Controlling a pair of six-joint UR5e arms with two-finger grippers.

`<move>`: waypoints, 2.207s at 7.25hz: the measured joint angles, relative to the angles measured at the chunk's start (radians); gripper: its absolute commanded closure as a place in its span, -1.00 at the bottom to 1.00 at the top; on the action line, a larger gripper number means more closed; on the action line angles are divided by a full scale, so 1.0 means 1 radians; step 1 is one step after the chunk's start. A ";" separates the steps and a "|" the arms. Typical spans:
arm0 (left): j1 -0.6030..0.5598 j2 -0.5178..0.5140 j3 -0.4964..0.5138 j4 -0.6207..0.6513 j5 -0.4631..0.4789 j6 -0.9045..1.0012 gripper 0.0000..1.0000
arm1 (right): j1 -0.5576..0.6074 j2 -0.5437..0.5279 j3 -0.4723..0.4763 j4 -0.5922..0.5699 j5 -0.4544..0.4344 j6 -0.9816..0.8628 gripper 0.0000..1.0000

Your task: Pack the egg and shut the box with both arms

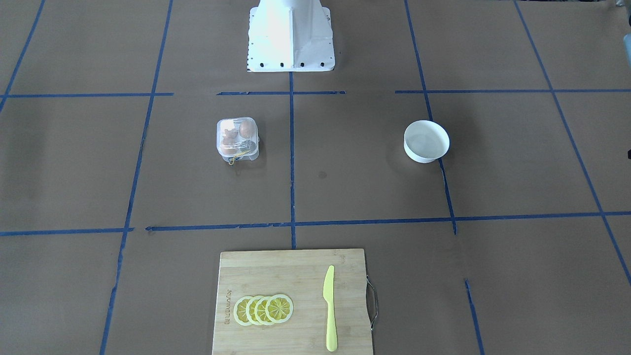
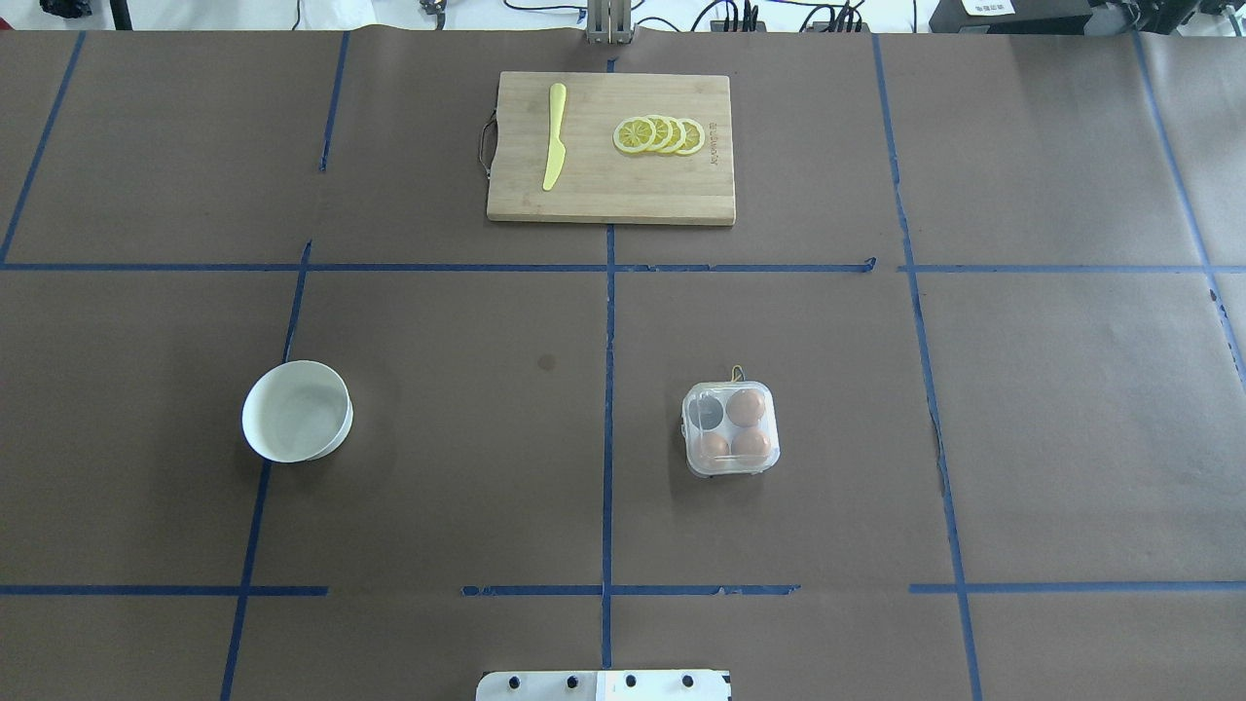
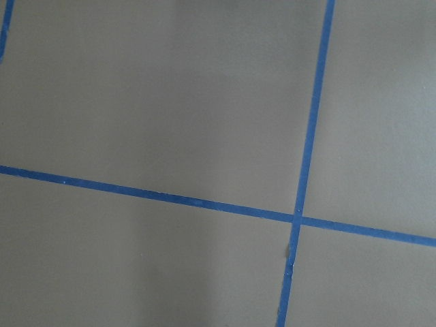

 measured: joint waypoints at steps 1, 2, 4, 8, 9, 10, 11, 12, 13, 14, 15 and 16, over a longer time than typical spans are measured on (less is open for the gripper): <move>0.000 -0.001 0.006 0.001 0.000 -0.007 -1.00 | -0.010 0.022 0.004 -0.012 0.002 -0.011 -1.00; 0.000 -0.004 0.004 0.001 0.000 -0.010 -1.00 | -0.003 0.026 0.025 -0.023 0.019 -0.013 -1.00; 0.000 -0.002 -0.022 -0.001 -0.004 -0.010 -1.00 | 0.001 0.024 0.056 -0.047 0.052 -0.006 -1.00; 0.000 -0.002 -0.023 0.017 -0.008 -0.010 -1.00 | -0.049 0.022 0.051 -0.053 0.009 -0.003 -1.00; 0.000 0.001 -0.024 0.017 -0.007 -0.010 -1.00 | -0.050 0.017 0.055 -0.053 0.008 -0.002 -1.00; -0.001 0.006 -0.019 0.018 -0.005 -0.010 -1.00 | -0.051 0.014 0.061 -0.052 0.008 -0.001 -1.00; -0.001 0.014 -0.016 0.018 -0.003 -0.010 -1.00 | -0.051 0.013 0.065 -0.052 0.008 0.000 -1.00; -0.002 0.020 -0.013 0.018 0.000 -0.010 -1.00 | -0.051 0.010 0.066 -0.052 0.013 0.000 -1.00; -0.003 0.023 -0.011 0.018 0.001 -0.010 -1.00 | -0.051 0.005 0.066 -0.051 0.021 0.000 -1.00; -0.003 0.024 -0.010 0.018 0.001 -0.010 -1.00 | -0.051 0.001 0.067 -0.050 0.028 0.001 -1.00; -0.003 0.021 -0.003 0.029 -0.001 -0.010 -1.00 | -0.051 -0.004 0.067 -0.049 0.031 0.001 -1.00; -0.004 0.010 0.009 0.062 -0.004 -0.010 -1.00 | -0.051 -0.008 0.066 -0.047 0.032 0.001 -1.00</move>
